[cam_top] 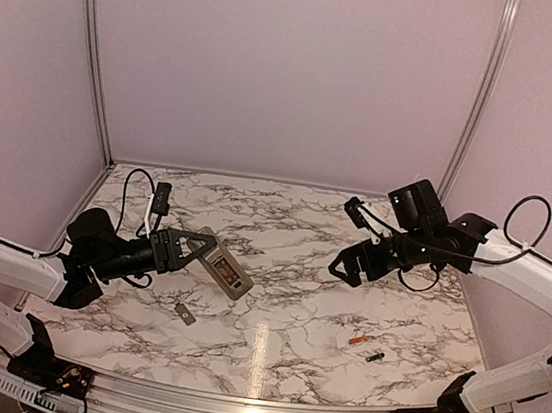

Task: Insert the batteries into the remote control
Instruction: Pick up the battery at the center of the board.

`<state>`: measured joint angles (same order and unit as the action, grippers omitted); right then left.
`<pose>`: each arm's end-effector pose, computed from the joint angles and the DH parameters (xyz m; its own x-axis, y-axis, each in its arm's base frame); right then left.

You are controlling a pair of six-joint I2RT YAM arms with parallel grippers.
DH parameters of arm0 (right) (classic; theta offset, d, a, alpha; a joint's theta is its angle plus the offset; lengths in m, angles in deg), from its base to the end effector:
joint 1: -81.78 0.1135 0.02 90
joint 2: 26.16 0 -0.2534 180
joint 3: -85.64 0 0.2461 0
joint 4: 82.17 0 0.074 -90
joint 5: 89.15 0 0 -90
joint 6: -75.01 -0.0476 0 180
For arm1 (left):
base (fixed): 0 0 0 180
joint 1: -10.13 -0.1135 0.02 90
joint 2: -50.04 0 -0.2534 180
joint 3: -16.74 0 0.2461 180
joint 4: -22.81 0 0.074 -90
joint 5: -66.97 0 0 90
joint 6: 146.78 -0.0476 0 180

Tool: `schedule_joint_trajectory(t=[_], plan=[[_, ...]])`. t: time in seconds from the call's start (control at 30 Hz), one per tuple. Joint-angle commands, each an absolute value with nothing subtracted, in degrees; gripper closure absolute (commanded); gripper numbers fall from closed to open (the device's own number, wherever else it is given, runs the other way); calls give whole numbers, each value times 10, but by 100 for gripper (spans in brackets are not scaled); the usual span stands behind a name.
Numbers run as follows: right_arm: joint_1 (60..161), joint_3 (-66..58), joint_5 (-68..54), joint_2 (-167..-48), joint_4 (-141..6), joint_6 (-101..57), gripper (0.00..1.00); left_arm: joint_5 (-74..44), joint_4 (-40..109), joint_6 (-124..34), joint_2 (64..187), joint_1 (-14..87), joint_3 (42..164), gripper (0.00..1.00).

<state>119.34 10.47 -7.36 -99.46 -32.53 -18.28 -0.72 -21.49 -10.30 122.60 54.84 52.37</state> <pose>0.2135 0.1728 0.2746 -0.6250 -0.4090 -0.6649 -0.6446 0.7508 0.1441 0.1705 -0.1942 0.2225 -0.6032 -0.3468 -0.7182 0.6985 0.2049 -0.6856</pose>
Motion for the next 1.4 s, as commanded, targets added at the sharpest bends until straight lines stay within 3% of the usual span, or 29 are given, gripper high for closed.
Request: schedule_joint_trajectory(t=[0.0,0.17,0.27,0.47,0.9,1.13,1.37], plan=[[1190,118,-55,-982,-218,-181,6,-14,-216,-140,1218,546,522,100],[1190,116,-72,-1004,-208,-181,14,1,-220,-138,1230,543,528,100],[1194,119,-60,-1060,-186,-207,26,6,-228,-133,1235,542,528,100],[1225,165,-76,-1030,-197,-286,33,5,-241,-134,1239,539,525,100],[1310,165,68,-1061,-34,-393,32,47,-322,-108,1308,536,537,100],[1311,193,74,-1056,-23,-409,42,55,-327,-110,1305,535,536,100],[1314,209,83,-1073,-32,-417,45,62,-329,-111,1297,534,534,100]])
